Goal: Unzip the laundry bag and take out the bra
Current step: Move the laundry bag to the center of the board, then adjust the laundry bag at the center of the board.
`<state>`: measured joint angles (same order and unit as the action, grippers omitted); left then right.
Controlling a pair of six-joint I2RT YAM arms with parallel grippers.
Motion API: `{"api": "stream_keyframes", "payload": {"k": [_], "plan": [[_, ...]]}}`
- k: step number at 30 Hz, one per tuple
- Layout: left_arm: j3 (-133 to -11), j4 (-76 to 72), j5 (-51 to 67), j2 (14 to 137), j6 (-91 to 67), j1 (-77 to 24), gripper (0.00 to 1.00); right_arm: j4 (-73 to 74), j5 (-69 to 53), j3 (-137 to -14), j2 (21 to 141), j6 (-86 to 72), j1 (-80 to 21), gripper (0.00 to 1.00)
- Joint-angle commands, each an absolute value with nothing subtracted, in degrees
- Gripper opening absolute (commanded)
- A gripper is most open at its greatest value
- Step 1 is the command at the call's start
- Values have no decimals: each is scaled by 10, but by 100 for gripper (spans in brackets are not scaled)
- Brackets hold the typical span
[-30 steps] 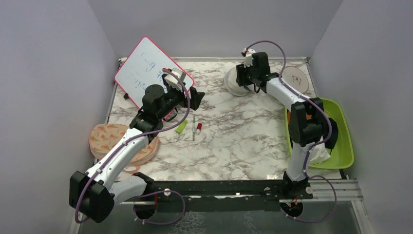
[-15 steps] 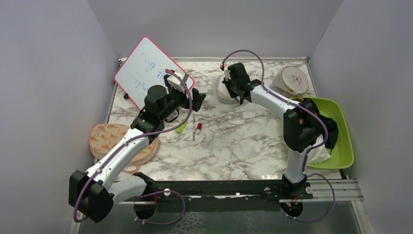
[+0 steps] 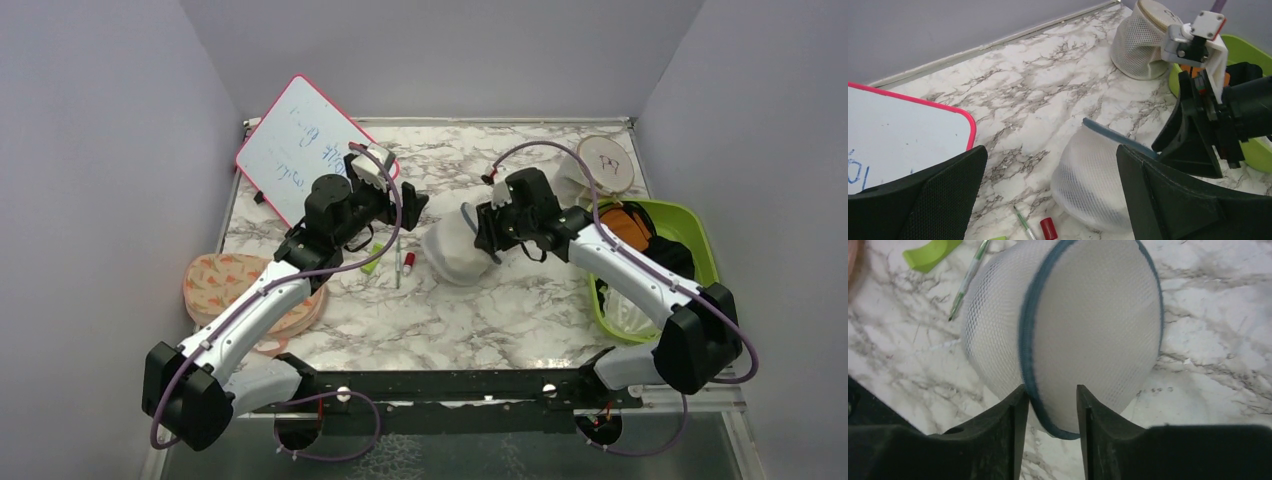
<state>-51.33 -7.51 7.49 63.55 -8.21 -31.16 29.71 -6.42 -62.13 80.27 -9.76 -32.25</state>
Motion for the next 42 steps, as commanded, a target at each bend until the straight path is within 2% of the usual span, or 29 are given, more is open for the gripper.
{"api": "stream_keyframes", "payload": {"k": [1, 3, 7, 11, 20, 29, 33, 35, 38, 42], "plan": [[-526, -78, 82, 647, -93, -314, 99, 285, -210, -583, 758, -128, -326, 48], [-523, -82, 84, 654, -96, -314, 99, 269, -221, -575, 736, -128, -326, 57], [-523, -86, 95, 673, -108, -315, 99, 253, -147, -586, 699, -130, -326, 65], [-529, -80, 116, 704, -124, -333, 99, 241, -53, -595, 673, -137, -325, 65], [-500, -23, 122, 727, -233, -366, 99, 211, 22, -556, 617, -143, -325, 67], [-487, -67, 172, 760, -357, -367, 96, 181, 21, -523, 642, -164, -322, 69], [-511, -80, 201, 813, -369, -370, 83, 150, -15, -505, 651, -168, -301, 70], [-524, -70, 205, 836, -362, -371, 71, 147, -53, -506, 665, -169, -266, 70], [-528, -47, 193, 846, -344, -371, 53, 145, -177, -512, 696, -178, -181, 70], [-511, -20, 182, 833, -306, -371, 36, 143, -256, -518, 739, -171, -140, 70]]}}
